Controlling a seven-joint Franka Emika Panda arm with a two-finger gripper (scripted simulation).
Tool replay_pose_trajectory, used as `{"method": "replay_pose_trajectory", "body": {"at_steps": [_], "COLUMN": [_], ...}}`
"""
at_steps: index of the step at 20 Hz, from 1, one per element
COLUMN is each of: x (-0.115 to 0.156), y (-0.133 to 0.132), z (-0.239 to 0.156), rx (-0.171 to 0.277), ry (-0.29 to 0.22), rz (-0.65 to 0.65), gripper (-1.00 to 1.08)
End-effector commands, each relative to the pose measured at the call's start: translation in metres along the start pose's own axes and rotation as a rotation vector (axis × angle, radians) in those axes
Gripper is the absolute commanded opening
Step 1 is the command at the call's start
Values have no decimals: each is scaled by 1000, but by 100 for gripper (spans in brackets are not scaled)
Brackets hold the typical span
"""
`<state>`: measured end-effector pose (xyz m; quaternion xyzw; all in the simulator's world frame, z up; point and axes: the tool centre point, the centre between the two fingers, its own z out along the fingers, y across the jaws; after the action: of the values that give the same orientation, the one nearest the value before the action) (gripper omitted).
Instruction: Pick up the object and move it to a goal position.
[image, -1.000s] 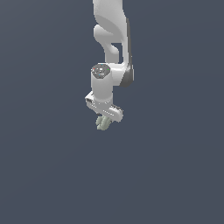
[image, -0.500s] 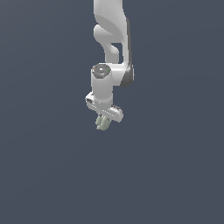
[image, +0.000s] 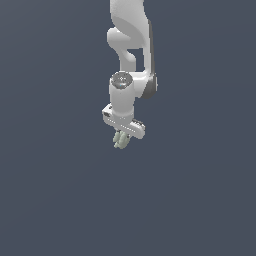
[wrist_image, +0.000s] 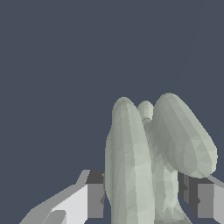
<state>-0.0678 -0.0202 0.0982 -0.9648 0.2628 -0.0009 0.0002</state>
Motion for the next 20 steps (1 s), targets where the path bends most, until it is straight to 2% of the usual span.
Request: {"method": "replay_pose_trajectory", "body": {"at_steps": [1,7,20], "x": [-8,-37,-118], "y": [-12,-54,-177], "z": [-1,-6,-18], "rx": [0,0,-1], "ry": [0,0,-1], "rz": [-1,-1,0], "gripper": [-100,-100,-100]}}
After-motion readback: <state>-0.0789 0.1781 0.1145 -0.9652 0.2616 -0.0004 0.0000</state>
